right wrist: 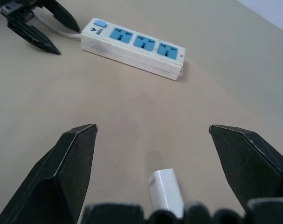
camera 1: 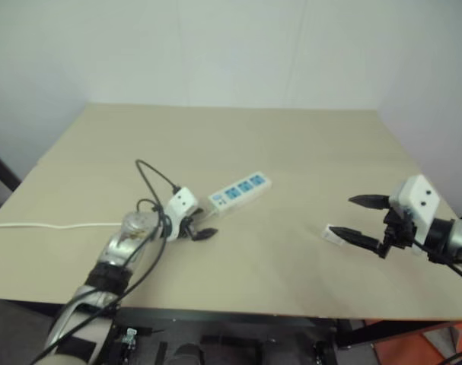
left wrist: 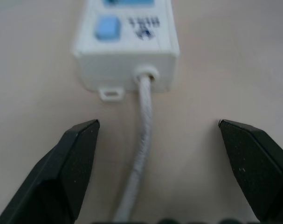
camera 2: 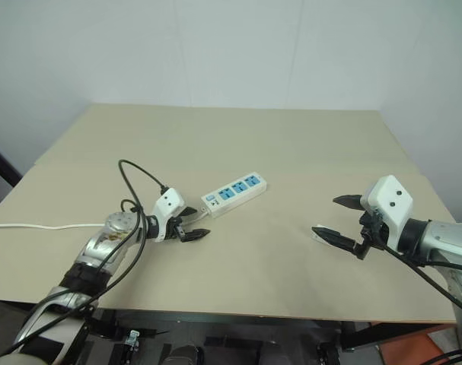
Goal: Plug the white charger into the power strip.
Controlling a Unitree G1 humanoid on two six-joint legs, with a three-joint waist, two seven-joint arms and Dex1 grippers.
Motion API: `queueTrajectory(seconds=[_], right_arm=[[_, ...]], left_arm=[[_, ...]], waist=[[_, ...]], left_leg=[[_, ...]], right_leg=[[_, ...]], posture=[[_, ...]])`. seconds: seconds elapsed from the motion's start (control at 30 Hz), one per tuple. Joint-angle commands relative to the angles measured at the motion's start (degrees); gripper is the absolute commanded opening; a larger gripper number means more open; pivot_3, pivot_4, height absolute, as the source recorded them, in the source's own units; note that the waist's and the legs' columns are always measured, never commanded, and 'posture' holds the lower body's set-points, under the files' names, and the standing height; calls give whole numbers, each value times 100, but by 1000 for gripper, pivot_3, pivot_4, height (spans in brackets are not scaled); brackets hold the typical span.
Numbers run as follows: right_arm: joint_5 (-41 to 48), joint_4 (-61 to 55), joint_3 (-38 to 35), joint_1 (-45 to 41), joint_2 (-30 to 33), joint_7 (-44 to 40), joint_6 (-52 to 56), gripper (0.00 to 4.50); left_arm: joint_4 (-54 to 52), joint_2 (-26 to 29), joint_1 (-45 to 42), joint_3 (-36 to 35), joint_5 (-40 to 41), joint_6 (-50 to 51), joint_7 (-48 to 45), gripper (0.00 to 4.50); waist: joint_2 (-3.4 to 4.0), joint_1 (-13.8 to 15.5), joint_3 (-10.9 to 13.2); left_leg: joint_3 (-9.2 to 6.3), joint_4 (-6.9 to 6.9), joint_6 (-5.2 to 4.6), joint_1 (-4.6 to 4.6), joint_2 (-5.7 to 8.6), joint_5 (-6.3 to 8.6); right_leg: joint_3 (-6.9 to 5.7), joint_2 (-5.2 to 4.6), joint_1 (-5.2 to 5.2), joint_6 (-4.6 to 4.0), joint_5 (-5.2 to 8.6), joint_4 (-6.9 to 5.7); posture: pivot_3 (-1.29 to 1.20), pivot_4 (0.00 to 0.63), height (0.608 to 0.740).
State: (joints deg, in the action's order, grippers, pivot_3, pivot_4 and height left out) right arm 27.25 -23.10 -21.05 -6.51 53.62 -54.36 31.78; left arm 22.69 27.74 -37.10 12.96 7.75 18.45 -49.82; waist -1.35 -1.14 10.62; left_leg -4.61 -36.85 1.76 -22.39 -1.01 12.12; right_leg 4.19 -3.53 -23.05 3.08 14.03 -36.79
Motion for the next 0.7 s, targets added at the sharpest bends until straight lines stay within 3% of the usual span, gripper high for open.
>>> queueTrajectory(seconds=[0.03, 0.23, 0.43, 0.57, 0.7], right_arm=[[119, -200, -191, -51, 152, 2, 24, 4500], [131, -108, -160, -54, 221, -57, -37, 4500], [120, -34, -39, -112, 218, -129, -97, 4500], [99, 54, 56, -206, 209, -167, -131, 4500], [77, 157, 126, -307, 215, -213, -165, 4500]], left_arm=[[536, -113, 12, 229, -425, -22, 124, 3627], [334, -44, 252, 54, -308, -38, -35, 1894], [-890, 400, 999, -157, 9, 273, -472, 87], [-1980, 923, 1878, -483, 244, 298, -647, 38], [-2406, 1018, 2372, -874, 527, 158, -612, 1170]], waist=[[2, 15, -6], [1, -5, -22], [3, -123, -26], [5, -200, -27], [6, -141, -27]], left_leg=[[0, -1, 0, 8, 0, 0], [0, -1, 0, 57, -3, 0], [0, 5, 0, 58, -6, 1], [2, 12, -5, 59, -12, 9], [2, 12, -5, 62, -11, 9]], right_leg=[[0, 0, 8, 14, 8, 0], [0, 0, 62, 20, 13, 6], [0, 2, 61, 17, 15, 5], [3, 3, 54, 7, 20, -1], [2, 2, 54, 8, 23, 0]], posture=[[0, 150, 740], [0, 150, 740], [0, 150, 740], [0, 150, 740], [0, 150, 740]])
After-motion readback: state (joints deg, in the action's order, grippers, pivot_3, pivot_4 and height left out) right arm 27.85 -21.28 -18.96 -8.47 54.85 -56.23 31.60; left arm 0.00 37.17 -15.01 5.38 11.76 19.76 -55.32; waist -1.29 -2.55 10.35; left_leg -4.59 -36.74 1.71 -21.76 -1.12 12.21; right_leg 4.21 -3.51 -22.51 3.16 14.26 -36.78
